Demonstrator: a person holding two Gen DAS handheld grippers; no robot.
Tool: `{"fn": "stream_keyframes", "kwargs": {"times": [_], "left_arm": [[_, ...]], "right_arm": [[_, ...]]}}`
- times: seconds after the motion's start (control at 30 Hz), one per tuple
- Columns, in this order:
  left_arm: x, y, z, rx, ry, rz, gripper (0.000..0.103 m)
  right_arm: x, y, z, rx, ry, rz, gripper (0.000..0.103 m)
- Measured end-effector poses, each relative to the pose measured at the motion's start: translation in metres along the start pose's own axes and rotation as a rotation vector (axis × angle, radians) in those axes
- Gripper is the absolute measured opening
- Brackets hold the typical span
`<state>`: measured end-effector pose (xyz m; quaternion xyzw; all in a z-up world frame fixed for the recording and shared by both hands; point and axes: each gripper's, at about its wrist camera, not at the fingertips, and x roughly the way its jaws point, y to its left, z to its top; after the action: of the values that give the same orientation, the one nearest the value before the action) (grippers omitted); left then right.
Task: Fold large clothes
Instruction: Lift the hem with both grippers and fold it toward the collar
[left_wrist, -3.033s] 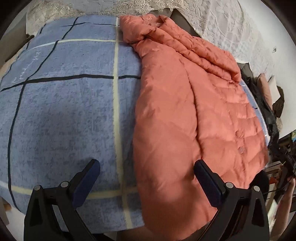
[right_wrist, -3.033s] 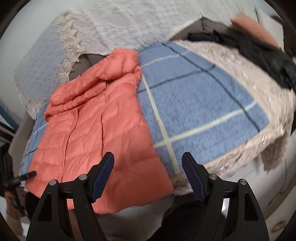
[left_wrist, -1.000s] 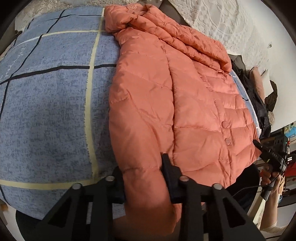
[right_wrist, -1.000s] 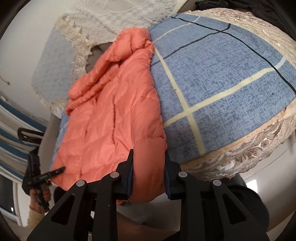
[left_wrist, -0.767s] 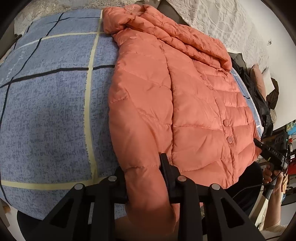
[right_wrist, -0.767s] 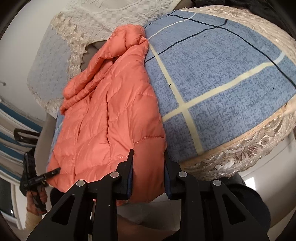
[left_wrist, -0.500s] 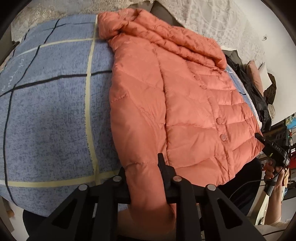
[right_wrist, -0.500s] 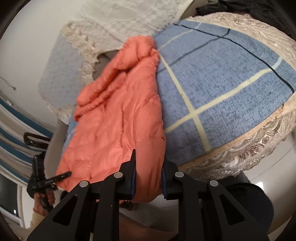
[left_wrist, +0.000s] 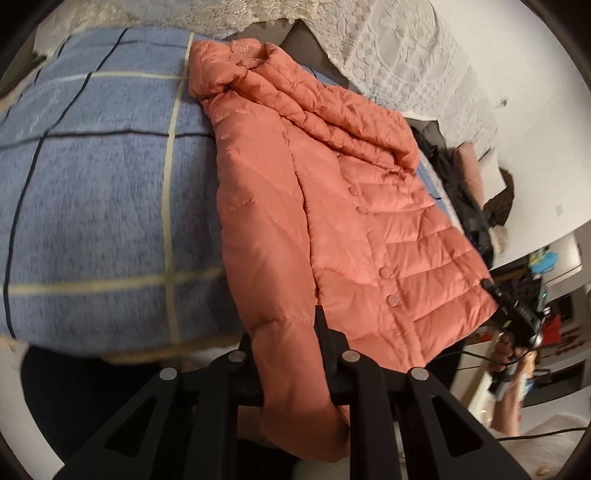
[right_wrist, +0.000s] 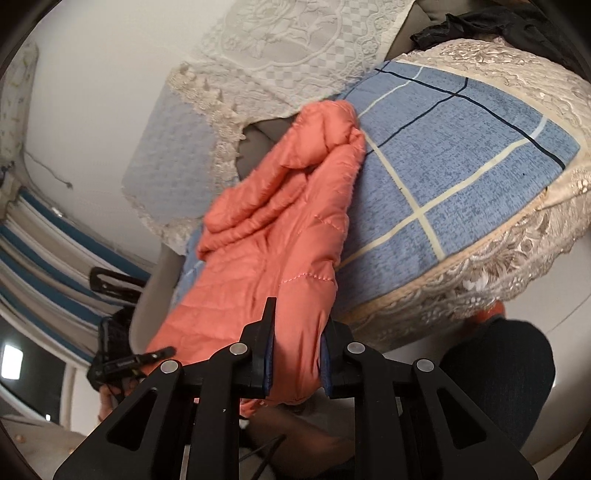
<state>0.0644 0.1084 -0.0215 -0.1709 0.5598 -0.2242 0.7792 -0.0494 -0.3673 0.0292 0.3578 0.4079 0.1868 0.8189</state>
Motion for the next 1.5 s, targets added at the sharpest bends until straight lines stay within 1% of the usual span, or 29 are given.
{"fn": "stream_keyframes", "kwargs": {"times": [0.07, 0.2, 0.43, 0.57, 0.63, 0.73, 0.8, 0.9, 1.03, 1.13, 1.23, 1.33, 1.4, 1.5], "left_arm": [[-0.002, 0.002, 0.003, -0.022, -0.002, -0.035, 0.018], [-0.011, 0.006, 0.024, -0.050, -0.022, -0.085, 0.018], [-0.034, -0.005, 0.068, -0.048, -0.103, -0.139, 0.018], [-0.039, -0.003, 0.099, -0.046, -0.141, -0.137, 0.018], [-0.038, 0.001, 0.117, -0.060, -0.154, -0.147, 0.018], [-0.035, 0.009, 0.142, -0.096, -0.174, -0.143, 0.018], [-0.033, 0.014, 0.162, -0.128, -0.190, -0.167, 0.018], [-0.028, 0.014, 0.188, -0.131, -0.209, -0.153, 0.018], [-0.021, 0.017, 0.222, -0.136, -0.214, -0.155, 0.018], [-0.011, 0.022, 0.254, -0.158, -0.222, -0.132, 0.018], [0.005, 0.028, 0.283, -0.167, -0.218, -0.094, 0.018], [0.025, 0.041, 0.309, -0.200, -0.200, -0.059, 0.018], [0.040, 0.048, 0.323, -0.212, -0.185, -0.040, 0.018], [0.060, 0.056, 0.339, -0.245, -0.164, -0.023, 0.018]], "right_arm": [[-0.001, 0.002, 0.006, 0.009, -0.008, 0.030, 0.020], [0.001, 0.014, 0.025, 0.003, -0.042, 0.087, 0.019], [0.011, 0.039, 0.069, -0.044, -0.083, 0.147, 0.018], [0.021, 0.047, 0.100, -0.048, -0.098, 0.185, 0.018], [0.031, 0.050, 0.119, -0.036, -0.101, 0.195, 0.018], [0.046, 0.050, 0.144, -0.021, -0.111, 0.203, 0.017], [0.058, 0.052, 0.162, -0.024, -0.118, 0.193, 0.017], [0.074, 0.051, 0.187, -0.004, -0.129, 0.195, 0.017], [0.101, 0.051, 0.221, 0.015, -0.135, 0.165, 0.017], [0.121, 0.048, 0.241, 0.031, -0.134, 0.146, 0.017], [0.142, 0.041, 0.263, 0.047, -0.136, 0.097, 0.017], [0.169, 0.027, 0.281, 0.088, -0.113, 0.056, 0.017], [0.189, 0.018, 0.290, 0.111, -0.097, 0.020, 0.017], [0.208, 0.008, 0.297, 0.138, -0.089, -0.002, 0.017]]}}
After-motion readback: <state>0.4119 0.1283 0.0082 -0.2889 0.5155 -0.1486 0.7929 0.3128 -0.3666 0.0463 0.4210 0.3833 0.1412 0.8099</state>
